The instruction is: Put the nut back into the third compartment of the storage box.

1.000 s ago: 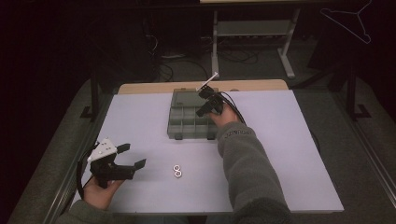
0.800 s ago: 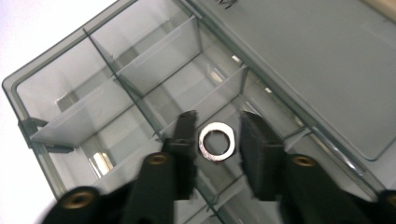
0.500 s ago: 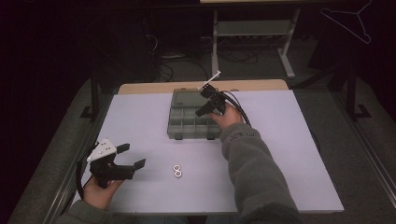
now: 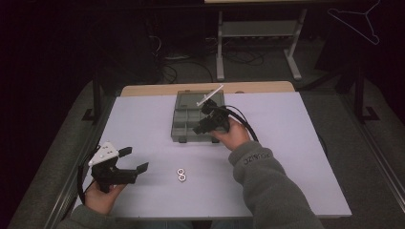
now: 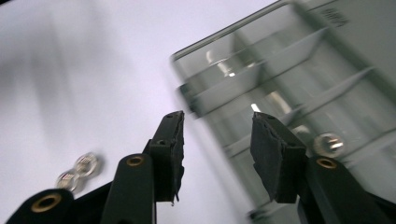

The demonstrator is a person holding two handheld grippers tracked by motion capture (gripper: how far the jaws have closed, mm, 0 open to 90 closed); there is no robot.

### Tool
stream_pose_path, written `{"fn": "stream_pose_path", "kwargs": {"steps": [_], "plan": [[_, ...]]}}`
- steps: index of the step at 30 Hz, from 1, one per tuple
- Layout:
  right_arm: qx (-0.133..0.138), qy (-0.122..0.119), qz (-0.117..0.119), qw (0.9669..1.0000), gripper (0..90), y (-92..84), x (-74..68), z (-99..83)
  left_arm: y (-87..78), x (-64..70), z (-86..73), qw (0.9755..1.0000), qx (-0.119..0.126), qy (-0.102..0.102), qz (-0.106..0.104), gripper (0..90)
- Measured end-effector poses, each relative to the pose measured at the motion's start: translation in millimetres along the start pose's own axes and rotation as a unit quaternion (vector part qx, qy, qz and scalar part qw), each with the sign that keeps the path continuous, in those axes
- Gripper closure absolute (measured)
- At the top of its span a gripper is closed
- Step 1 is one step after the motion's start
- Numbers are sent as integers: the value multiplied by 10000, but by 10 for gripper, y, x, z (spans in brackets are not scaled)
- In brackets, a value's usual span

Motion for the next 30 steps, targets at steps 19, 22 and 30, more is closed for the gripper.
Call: {"fn": "stream_pose_path", "kwargs": {"steps": [19,22,30], "plan": [[44,-509,674,9964,530,195,-981,-196,9,-8,-6,10000,-8,-1,18,142],[0,-637,770,9950,538,253,-1139,-227,8,-7,-4,10000,-5,-6,21,142],[-102,-678,911,9935,564,377,-1311,-331,11,-10,-5,10000,-7,-10,19,142]]}}
Point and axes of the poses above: each handheld gripper's, and its own axes: y roughly forward along the jaws, z roughly out of its top, x roughly to its right, the point moved 10 cm from there along y, roughly forward along the jaws, and after that the axes turned 14 degrees about -y, right-handed, at the moved point
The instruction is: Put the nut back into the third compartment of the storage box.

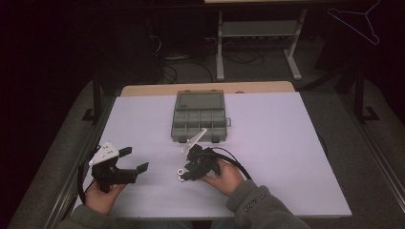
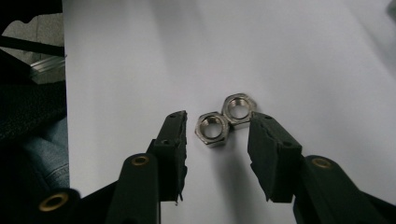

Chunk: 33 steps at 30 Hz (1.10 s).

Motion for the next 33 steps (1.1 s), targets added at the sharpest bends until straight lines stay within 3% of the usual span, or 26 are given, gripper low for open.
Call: {"fn": "stream_pose_path", "kwargs": {"steps": [8,19,26,33], "plan": [[-88,29,34,10000,568,85,-93,-33,11,3,0,10000,5,-24,-2,142],[-143,-6,-46,9999,576,140,-108,-58,11,0,-2,10000,-9,-38,7,142],[-230,-69,-170,9996,584,212,-117,-66,14,0,2,10000,23,-34,-1,142],[-398,-294,-484,9976,613,270,-120,-29,8,-5,6,10000,33,-29,0,142]]}}
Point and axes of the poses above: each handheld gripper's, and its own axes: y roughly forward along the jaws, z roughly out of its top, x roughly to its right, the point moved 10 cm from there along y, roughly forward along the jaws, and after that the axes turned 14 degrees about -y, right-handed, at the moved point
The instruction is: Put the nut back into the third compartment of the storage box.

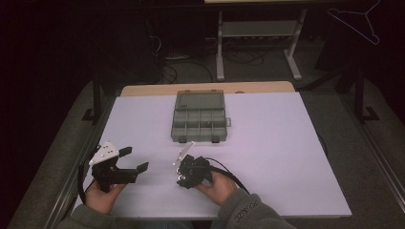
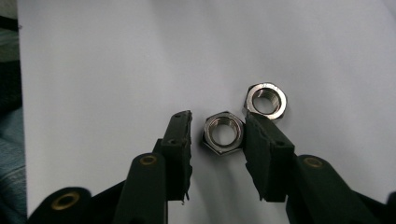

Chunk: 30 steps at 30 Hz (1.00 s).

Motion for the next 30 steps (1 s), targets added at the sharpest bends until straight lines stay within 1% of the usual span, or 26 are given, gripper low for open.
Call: {"fn": "stream_pose_path", "kwargs": {"steps": [2,3,4,8,10,12,13,14,15,18,19,20,21,22,23,24,25,26,27,28,30], "plan": [[-42,-81,-104,9999,640,3,5,0,-7,-3,2,10000,0,7,6,142],[-42,-81,-104,9999,640,3,5,0,-7,-3,2,10000,0,7,6,142],[-76,-135,-166,9997,672,3,10,-2,-10,0,7,10000,34,-15,-5,142],[-73,-160,-171,9997,688,1,18,-4,-16,-5,6,10000,30,-8,6,142],[-69,-169,-140,9997,692,-6,18,-5,-16,-8,6,10000,31,-15,10,142],[-31,-131,0,9999,693,-15,9,-6,-18,-11,3,10000,14,-12,12,142],[-2,-91,33,10000,693,-29,10,-6,-17,-5,7,10000,36,-40,10,142],[12,-45,54,10000,693,-49,10,-6,-28,-15,-1,10000,-24,13,34,142],[36,-70,60,10000,693,-70,23,-6,-22,-10,8,10000,29,-5,14,142],[164,24,101,9998,693,-165,63,5,-26,-16,2,10000,1,4,23,142],[229,25,109,9997,693,-205,98,4,-26,-17,2,10000,0,8,22,142],[256,94,116,9996,693,-242,126,-2,-25,-16,1,10000,-7,15,24,142],[245,129,118,9995,693,-274,156,-9,-25,-16,1,10000,-7,15,24,142],[205,112,97,9997,693,-309,185,-17,-26,-16,-1,10000,-16,20,31,142],[205,112,97,9997,693,-309,185,-17,-26,-15,-2,10000,-16,19,30,142],[273,126,53,9995,692,-400,272,-7,-26,-18,-1,10000,-15,24,27,142],[282,97,39,9995,693,-427,307,-6,-26,-18,-1,10000,-15,24,27,142],[269,120,-20,9996,693,-468,348,-4,-27,-21,-3,10000,-18,3,27,142],[269,120,-20,9996,693,-468,348,-4,-27,-21,-3,10000,-18,3,27,142],[252,154,-39,9996,693,-546,429,-4,-24,-23,-2,10000,-16,-7,28,142],[257,225,-71,9994,693,-620,513,-3,-28,-24,-2,10000,-17,0,34,142]]}}
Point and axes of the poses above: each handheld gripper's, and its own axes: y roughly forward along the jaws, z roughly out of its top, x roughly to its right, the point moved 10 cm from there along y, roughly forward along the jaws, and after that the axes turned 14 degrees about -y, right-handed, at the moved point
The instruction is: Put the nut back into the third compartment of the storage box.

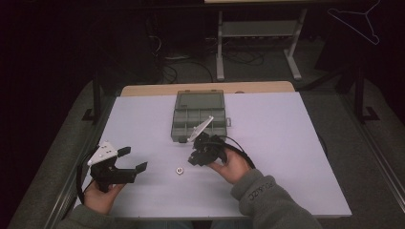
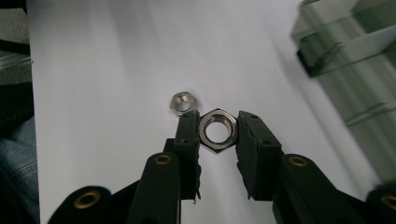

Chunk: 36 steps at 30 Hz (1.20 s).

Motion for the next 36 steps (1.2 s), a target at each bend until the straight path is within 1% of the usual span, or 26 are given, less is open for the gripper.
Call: {"fn": "stream_pose_path", "kwargs": {"steps": [1,2,4,5,6,7,8,9,10,11,12,14,16,20,21,22,23,25,26,27,28,29,30,32,35,36], "plan": [[0,0,0,10000,693,0,0,0,0,0,0,10000,0,0,0,142],[44,66,-18,10000,693,-71,86,16,0,0,1,10000,7,5,-1,142],[81,69,-74,9999,693,-141,187,32,4,1,1,10000,4,-6,-9,142],[81,69,-74,9999,693,-141,187,32,4,1,1,10000,4,-6,-9,142],[97,143,-86,9998,693,-178,231,45,4,2,0,10000,10,-34,-5,142],[103,185,-149,9997,693,-253,333,69,4,2,3,10000,25,-37,-9,142],[114,210,-155,9996,693,-280,369,79,3,1,3,10000,28,-44,-8,142],[159,198,-200,9995,693,-324,440,101,3,1,3,10000,28,-44,-8,142],[148,279,-217,9993,693,-362,484,113,2,-1,3,10000,28,-42,-7,142],[172,249,-257,9992,693,-383,533,122,1,-1,2,10000,21,-47,-6,142],[181,319,-288,9989,693,-427,590,134,1,0,3,10000,24,-48,-9,142],[172,381,-338,9986,693,-482,685,141,1,0,1,10000,22,-46,-14,142],[236,452,-342,9981,693,-514,759,146,3,-2,-1,10000,10,-44,-26,142],[245,570,-424,9972,693,-535,938,127,-8,-13,0,10000,-6,7,-11,142],[245,570,-424,9972,693,-535,938,127,-8,-13,0,10000,-6,7,-11,142],[252,630,-418,9968,693,-538,961,127,-7,-13,0,10000,1,-11,-10,142],[248,699,-457,9962,693,-534,1066,121,-1,-11,4,10000,32,-48,-27,142],[259,738,-488,9957,693,-532,1138,126,0,-13,5,10000,37,-44,-24,142],[295,795,-496,9952,693,-531,1171,137,-7,-25,0,10000,-3,13,3,142],[295,795,-496,9952,693,-531,1171,137,-7,-25,0,10000,-3,13,3,142],[259,894,-515,9943,693,-517,1247,147,-7,-23,-3,10000,-17,10,-4,142],[259,894,-515,9943,693,-517,1247,147,-7,-23,-3,10000,-17,10,-4,142],[224,1011,-542,9931,693,-496,1312,156,-2,-17,-1,10000,4,-25,-17,142],[225,1081,-554,9923,693,-474,1372,160,-4,-17,0,10000,2,-19,-15,142],[259,1287,-558,9898,693,-421,1451,157,-4,-16,-1,10000,9,-26,-21,142],[259,1287,-558,9898,693,-421,1451,157,-4,-16,-1,10000,9,-26,-21,142]]}}
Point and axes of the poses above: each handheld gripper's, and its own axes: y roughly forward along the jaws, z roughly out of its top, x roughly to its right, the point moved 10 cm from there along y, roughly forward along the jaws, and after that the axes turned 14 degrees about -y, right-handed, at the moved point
